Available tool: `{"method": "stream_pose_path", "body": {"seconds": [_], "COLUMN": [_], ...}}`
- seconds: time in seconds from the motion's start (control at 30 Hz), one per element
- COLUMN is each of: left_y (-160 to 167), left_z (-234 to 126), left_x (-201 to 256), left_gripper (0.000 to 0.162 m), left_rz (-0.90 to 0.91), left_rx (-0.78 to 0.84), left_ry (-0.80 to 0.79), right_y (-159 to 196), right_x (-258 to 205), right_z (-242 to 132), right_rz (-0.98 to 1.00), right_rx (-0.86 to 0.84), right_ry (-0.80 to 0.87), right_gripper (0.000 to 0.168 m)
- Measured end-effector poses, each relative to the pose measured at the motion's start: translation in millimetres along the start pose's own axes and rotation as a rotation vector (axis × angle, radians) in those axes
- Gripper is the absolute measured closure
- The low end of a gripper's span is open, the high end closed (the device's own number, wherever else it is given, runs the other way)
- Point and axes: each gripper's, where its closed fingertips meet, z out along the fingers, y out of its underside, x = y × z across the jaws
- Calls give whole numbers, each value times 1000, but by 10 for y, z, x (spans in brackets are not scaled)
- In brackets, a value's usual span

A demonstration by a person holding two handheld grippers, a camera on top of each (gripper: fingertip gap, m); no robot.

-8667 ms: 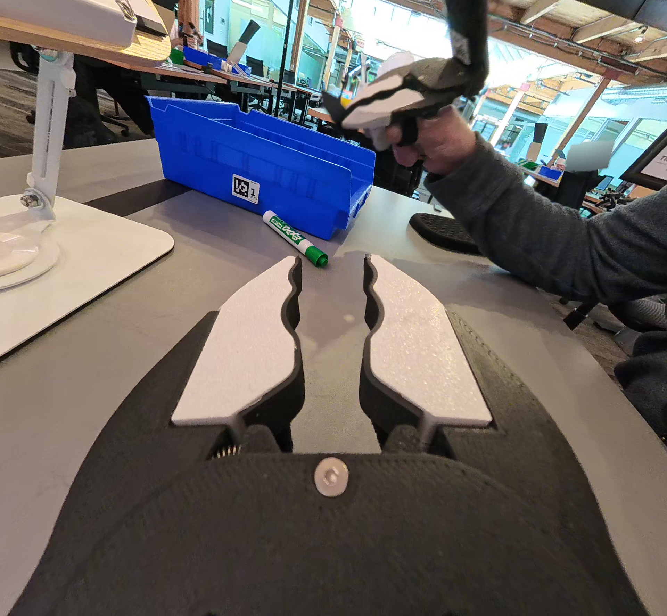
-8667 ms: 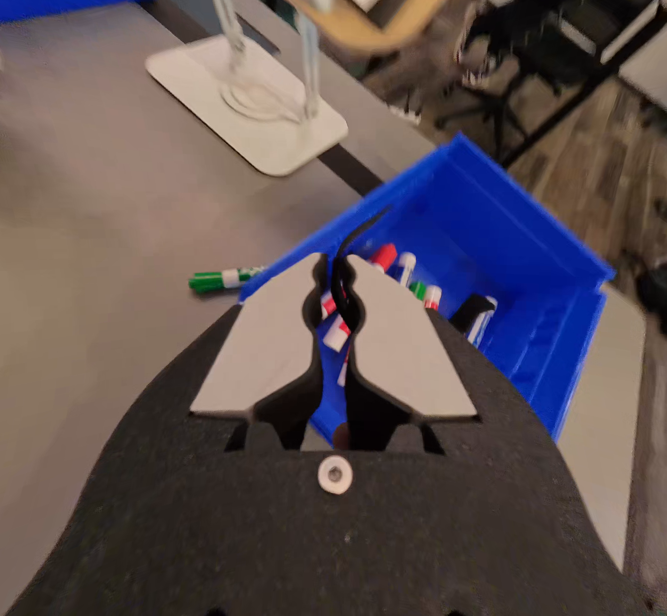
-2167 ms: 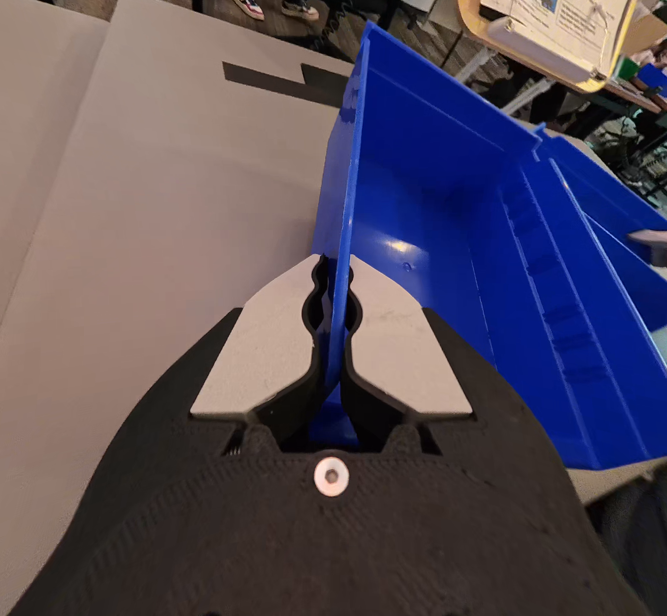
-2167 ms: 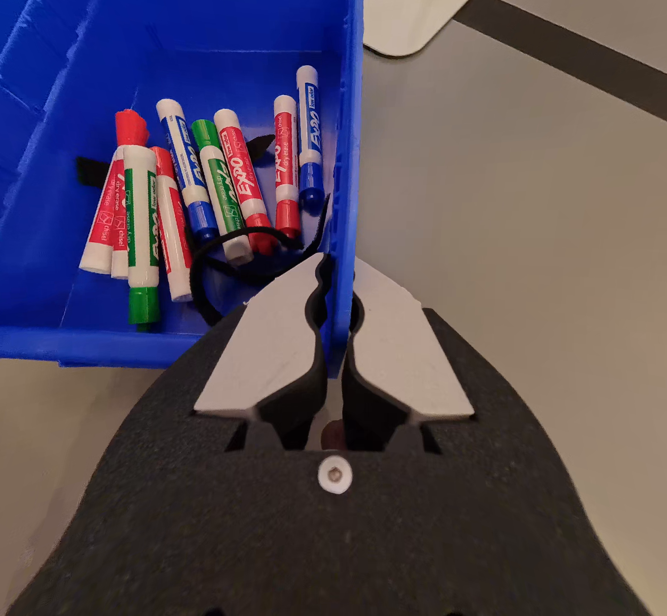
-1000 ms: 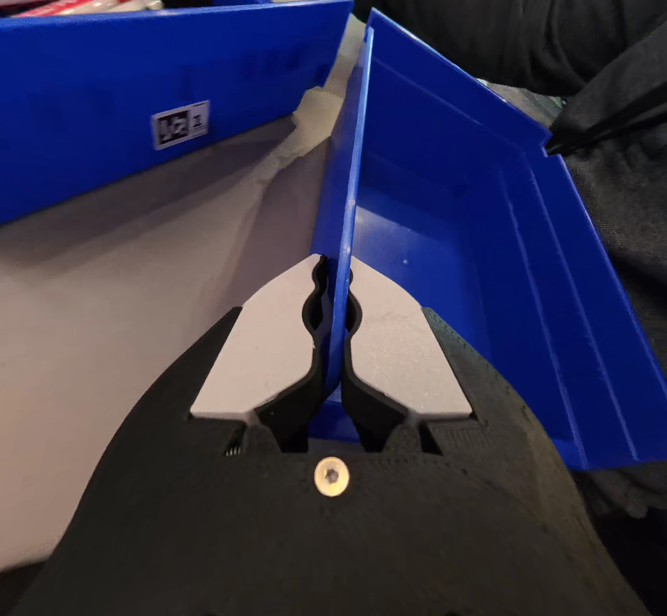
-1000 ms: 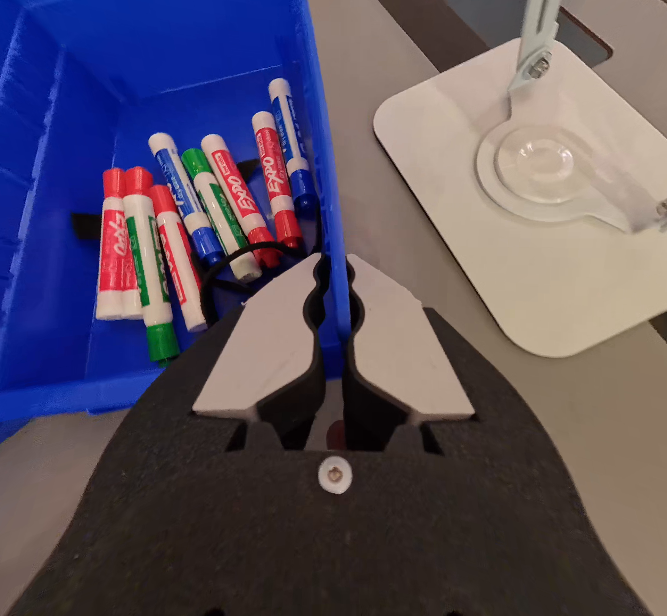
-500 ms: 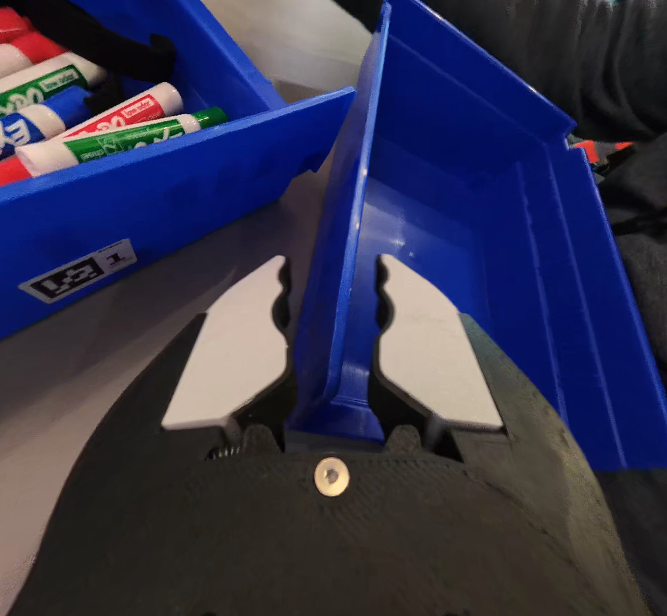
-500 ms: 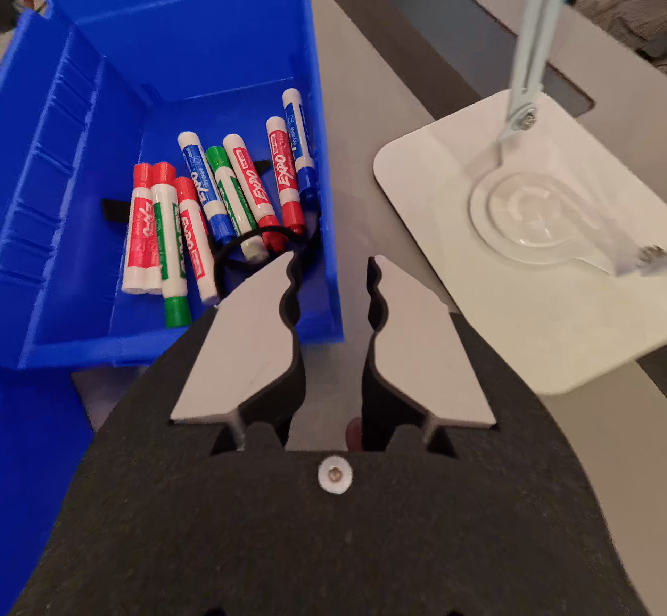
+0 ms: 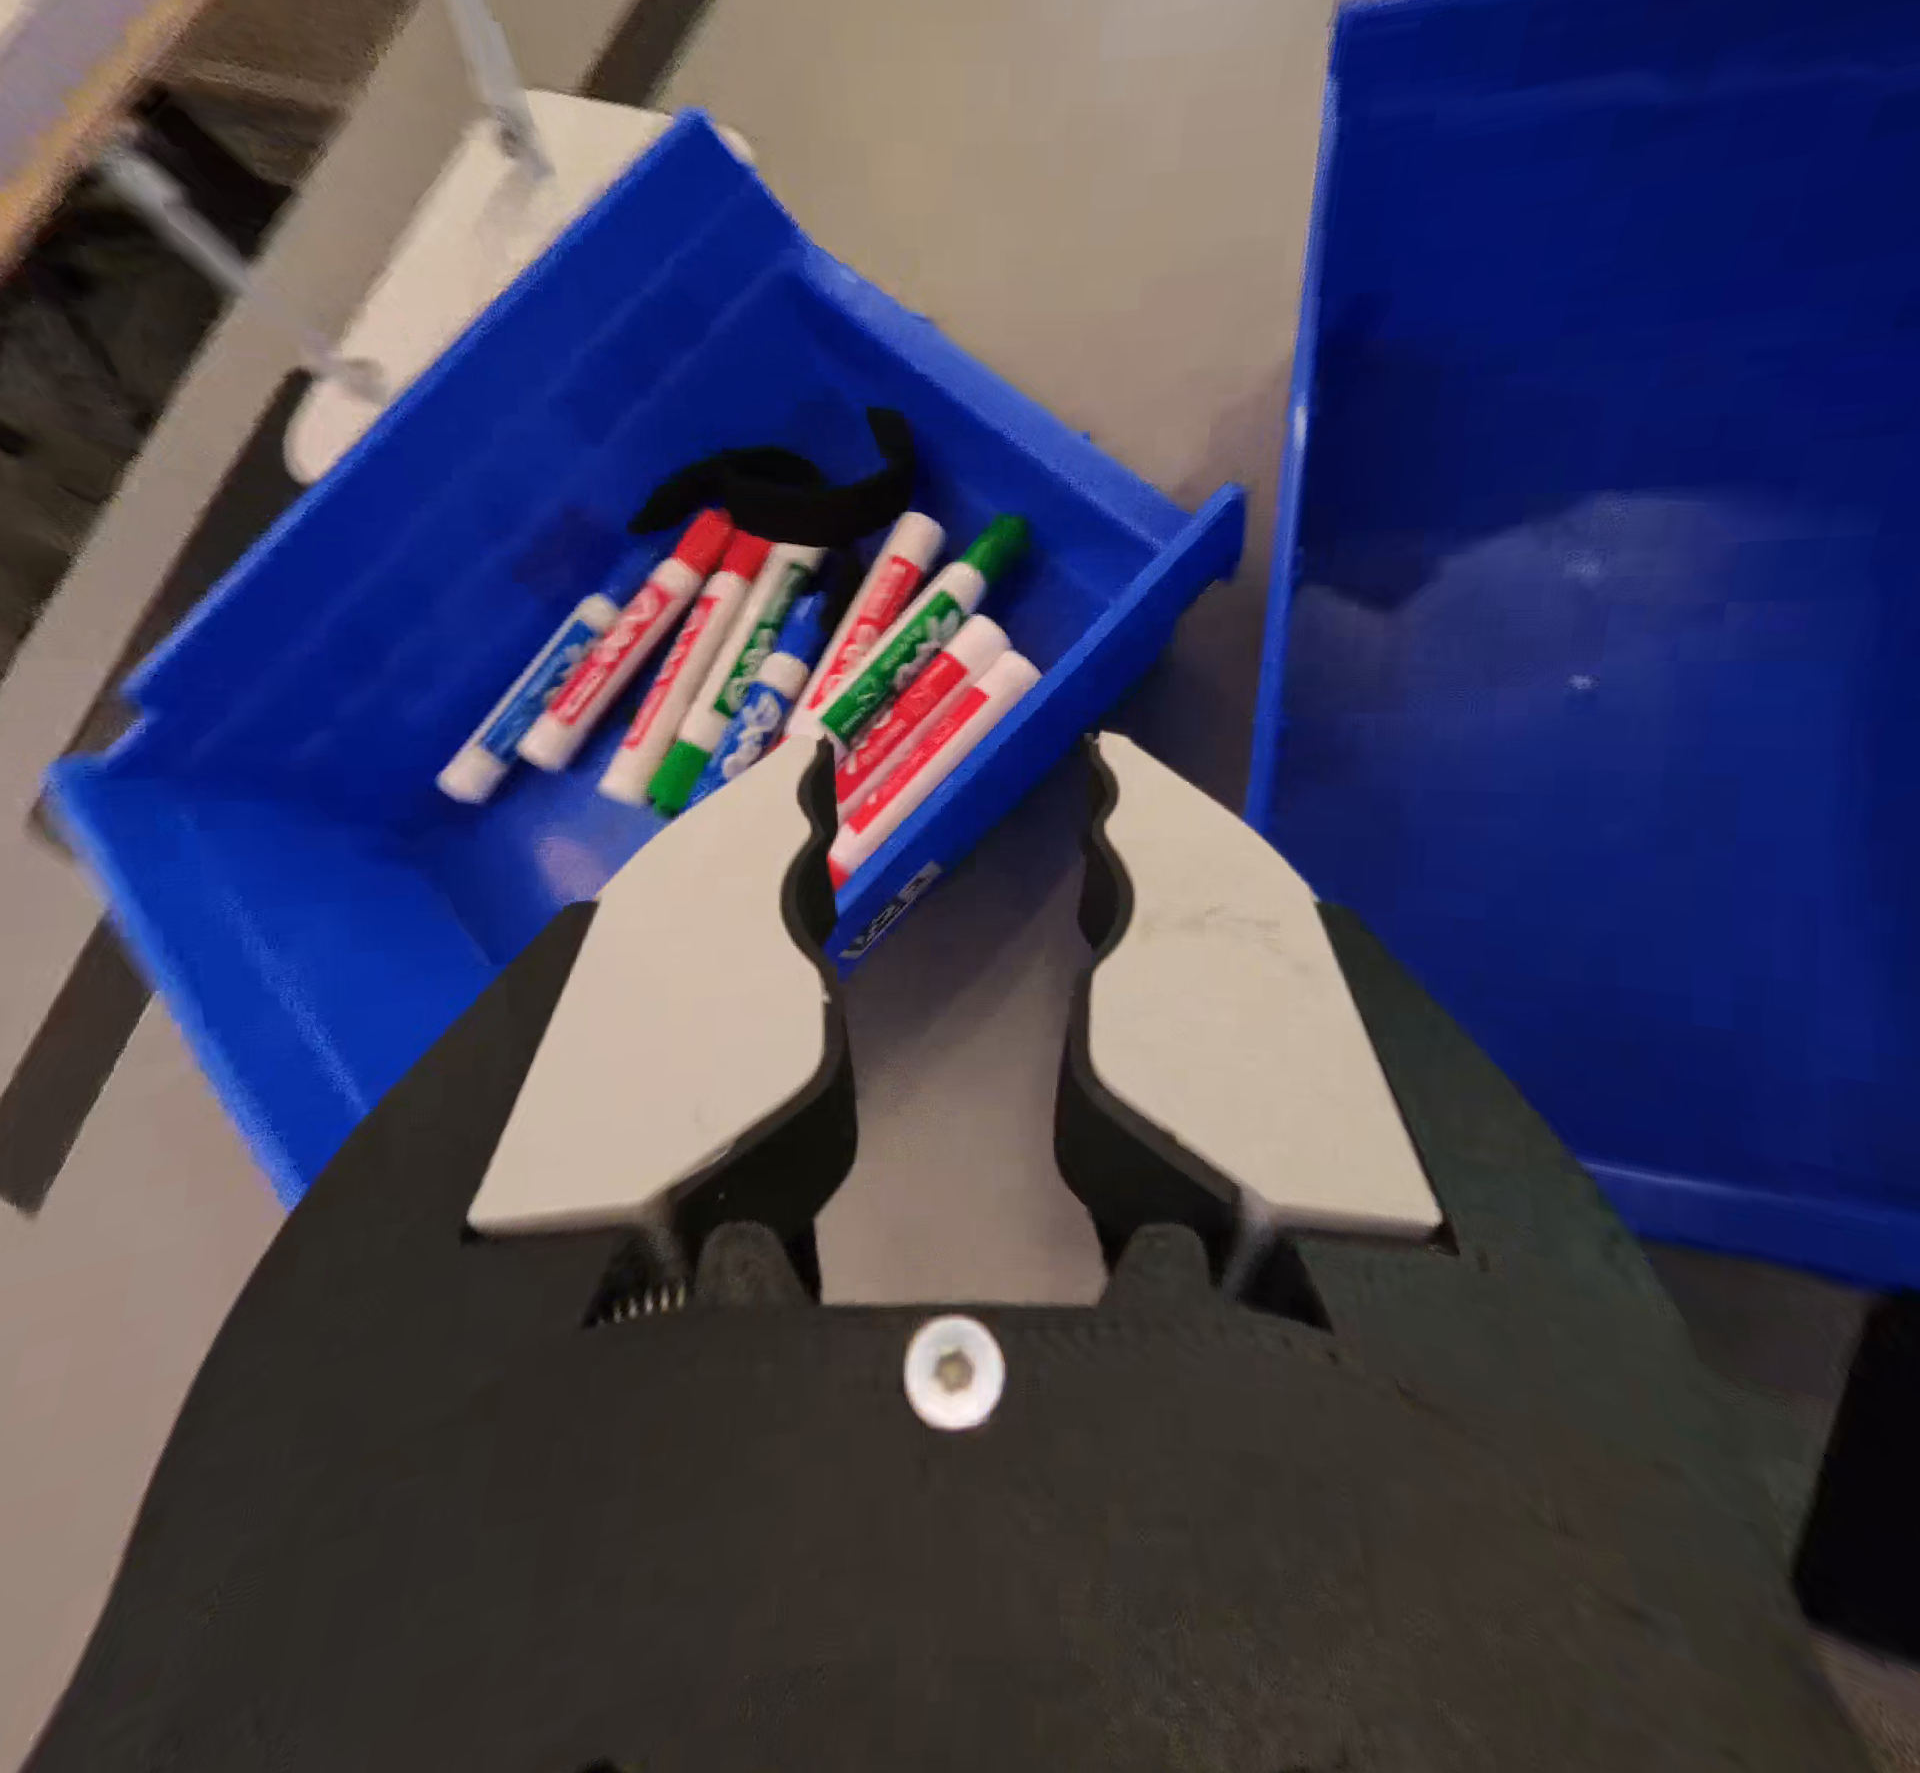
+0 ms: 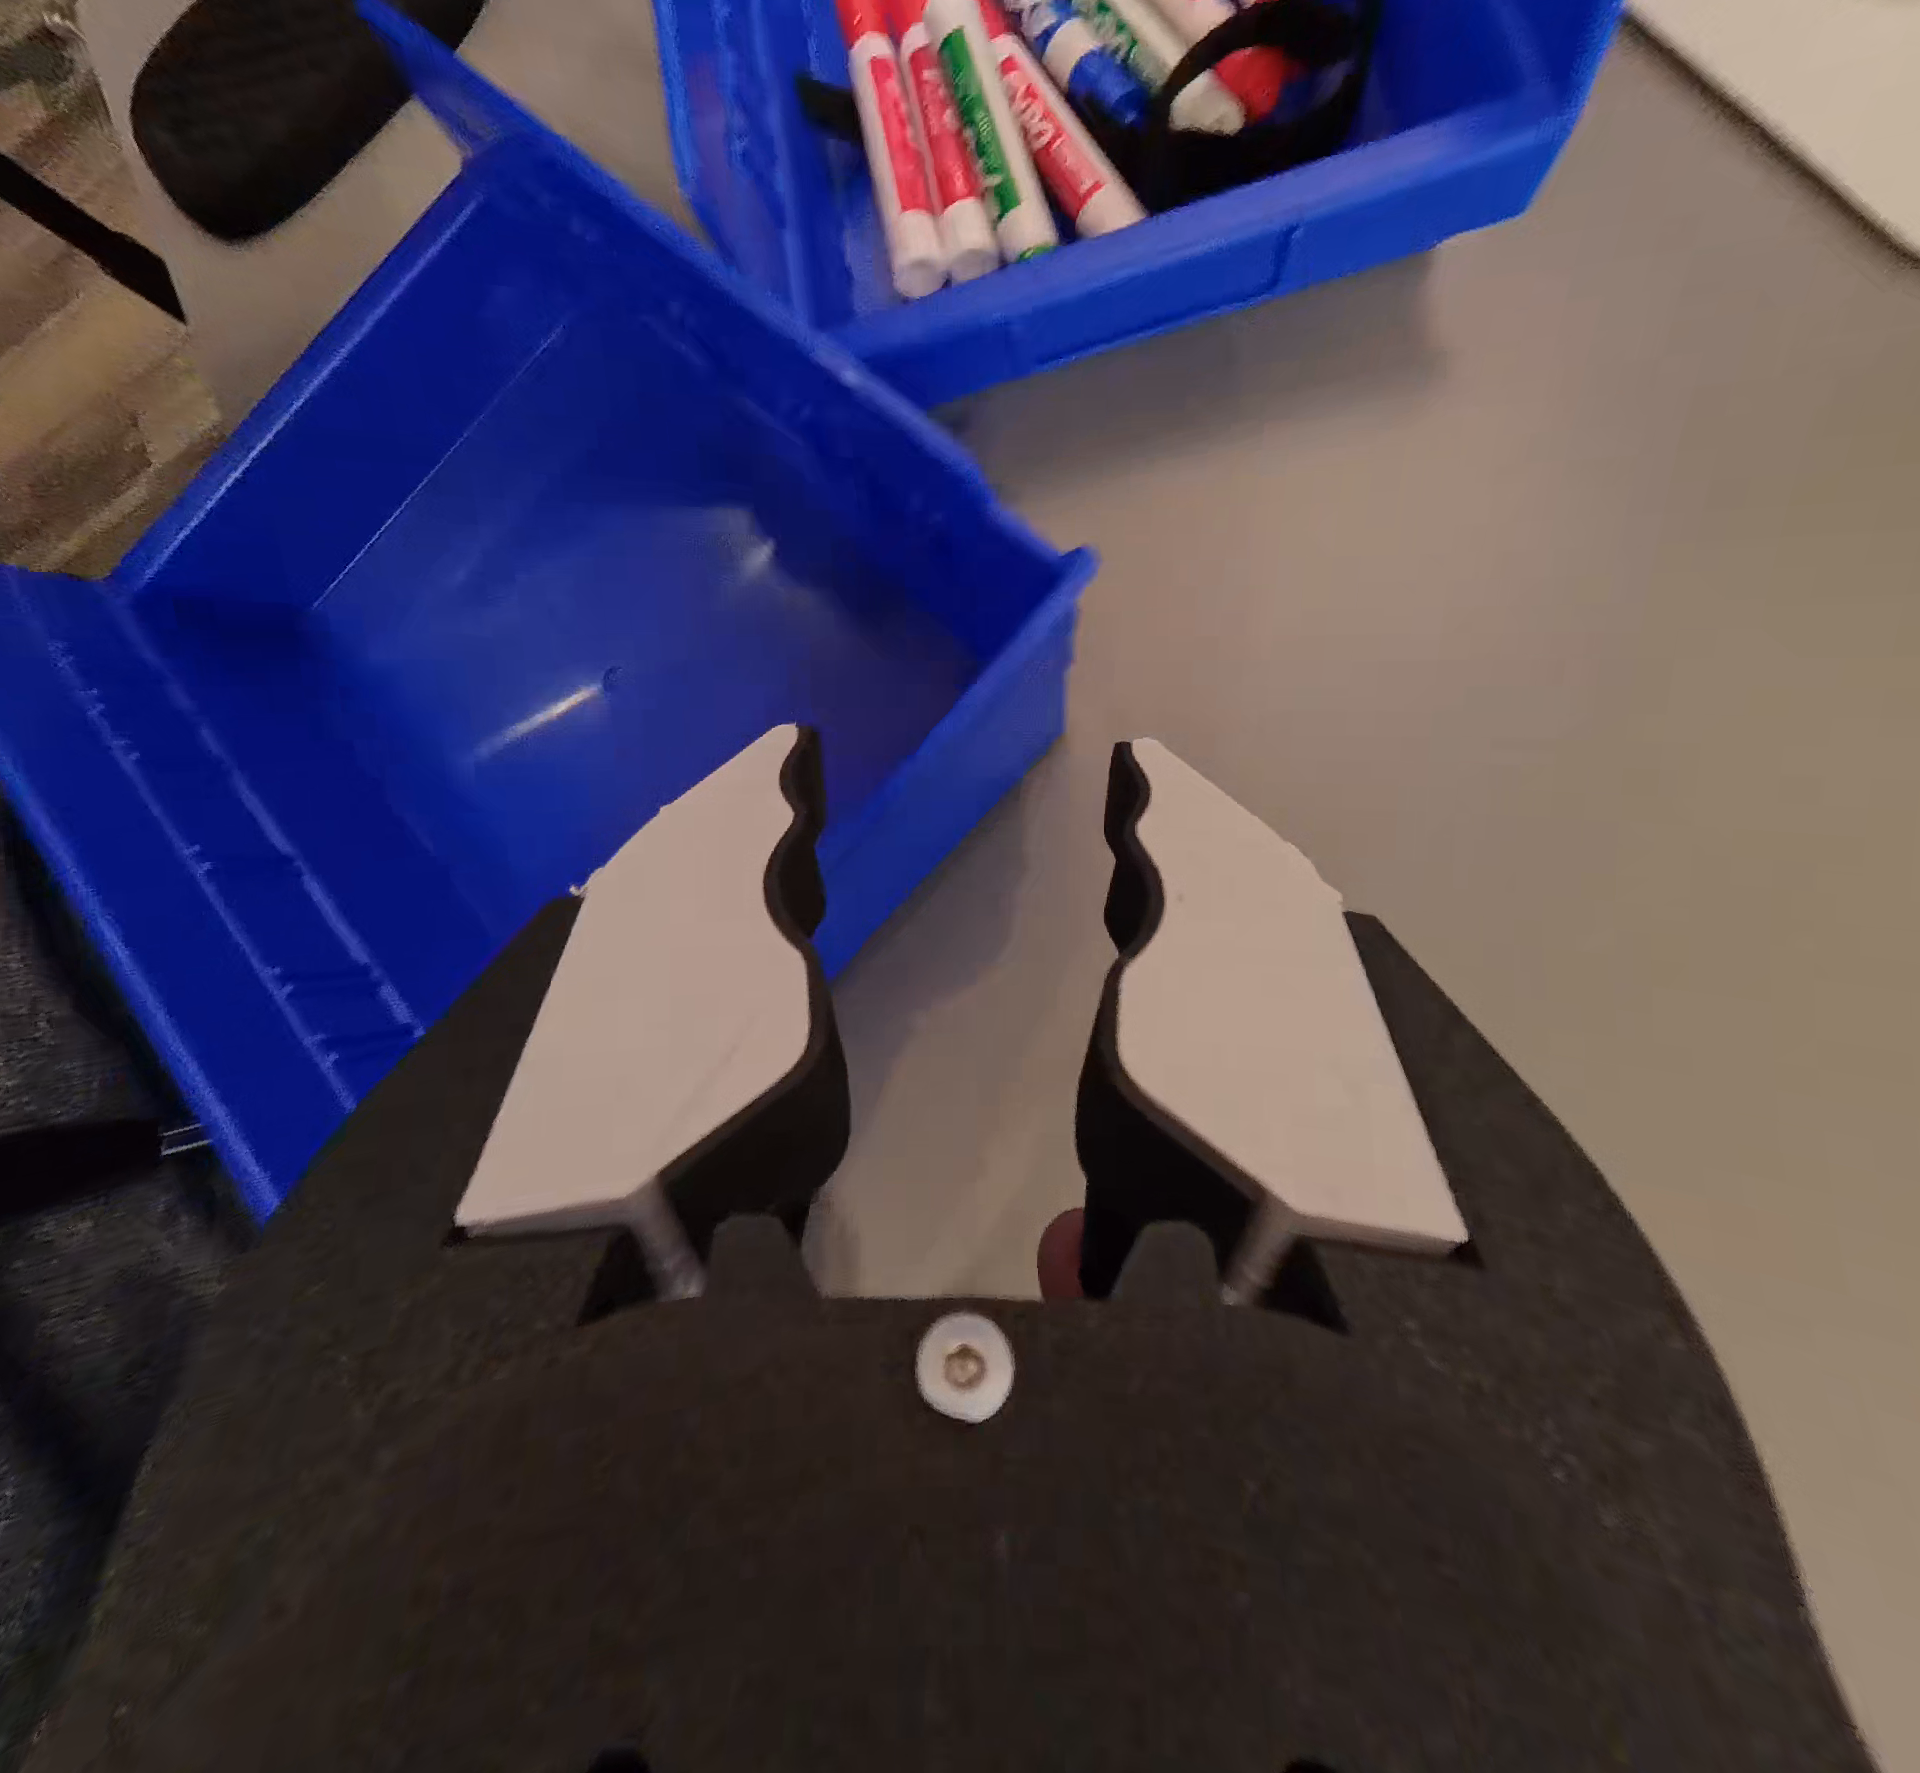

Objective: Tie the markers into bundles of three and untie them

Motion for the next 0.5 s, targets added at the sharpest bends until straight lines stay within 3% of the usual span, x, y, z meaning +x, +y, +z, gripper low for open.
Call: {"method": "stream_pose_path", "body": {"seconds": [0.1, 0.2, 0.23, 0.33, 0.5], "left_y": [34, 147, 139, 230, 240], "left_z": [358, 604, 646, 675, 673], "left_x": [92, 188, 228, 232, 302], "left_gripper": [133, 140, 143, 149, 157], "left_rz": [110, 204, 224, 277, 334], "left_rx": [-158, -269, -267, -350, -341], "left_ry": [99, 180, 203, 224, 276], "right_y": [169, 186, 194, 205, 211], "right_x": [-165, -194, -199, -212, -186], "right_z": [123, 169, 172, 179, 175], "right_rz": [7, -5, -23, -54, -94], "right_rx": [-68, -91, -108, -154, -199], "right_ry": [-15, -1, 5, 12, 23], "right_gripper": [118, 133, 140, 146, 151]}}
